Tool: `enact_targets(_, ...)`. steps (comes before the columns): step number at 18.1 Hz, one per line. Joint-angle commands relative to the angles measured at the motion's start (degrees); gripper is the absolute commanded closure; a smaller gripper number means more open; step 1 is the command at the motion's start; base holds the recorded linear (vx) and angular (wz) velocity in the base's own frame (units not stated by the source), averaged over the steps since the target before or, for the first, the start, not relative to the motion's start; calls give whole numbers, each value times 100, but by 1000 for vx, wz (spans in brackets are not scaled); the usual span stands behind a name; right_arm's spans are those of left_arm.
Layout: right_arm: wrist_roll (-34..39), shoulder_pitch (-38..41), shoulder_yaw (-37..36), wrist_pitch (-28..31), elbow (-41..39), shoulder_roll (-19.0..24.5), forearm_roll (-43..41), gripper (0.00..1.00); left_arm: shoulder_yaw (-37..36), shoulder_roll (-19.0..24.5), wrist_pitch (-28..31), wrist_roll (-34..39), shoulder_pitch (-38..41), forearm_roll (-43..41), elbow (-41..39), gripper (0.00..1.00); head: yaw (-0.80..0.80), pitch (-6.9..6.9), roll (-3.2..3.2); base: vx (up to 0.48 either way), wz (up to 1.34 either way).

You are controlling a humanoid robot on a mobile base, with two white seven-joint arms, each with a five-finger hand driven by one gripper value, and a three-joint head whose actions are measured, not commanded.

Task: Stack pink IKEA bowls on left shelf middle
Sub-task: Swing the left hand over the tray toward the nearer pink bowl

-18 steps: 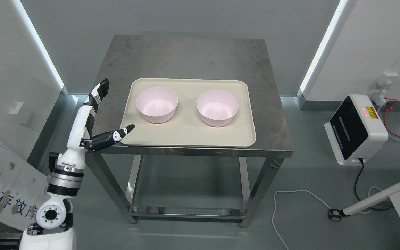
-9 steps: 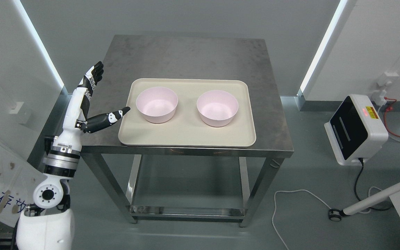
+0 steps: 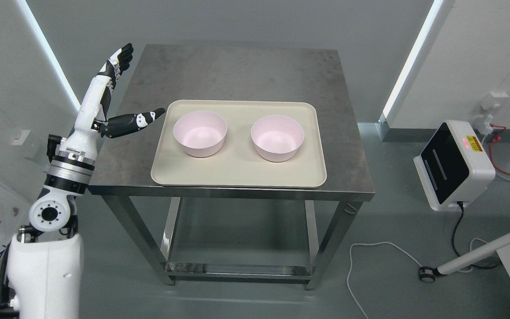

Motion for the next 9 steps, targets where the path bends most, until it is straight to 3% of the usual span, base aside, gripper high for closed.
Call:
enact_targets(1, 4, 9, -62, 3, -193, -100, 0, 0, -204, 1118, -75, -161, -402, -513, -46, 5, 0, 0, 0, 0, 0)
enact_targets(4, 4, 9, -62, 3, -193, -100, 0, 0, -624, 1803, -330, -152, -569, -654, -56, 5, 0, 0, 0, 0, 0)
enact_targets(7, 4, 9, -62, 3, -193, -100, 0, 0, -1590, 2936, -524, -161, -874, -681, -222, 5, 0, 0, 0, 0, 0)
enact_targets(9, 4, 9, -62, 3, -193, -100, 0, 0, -2292, 3412, -550, -126, -1252, -698, -223, 1, 0, 0, 0, 0, 0)
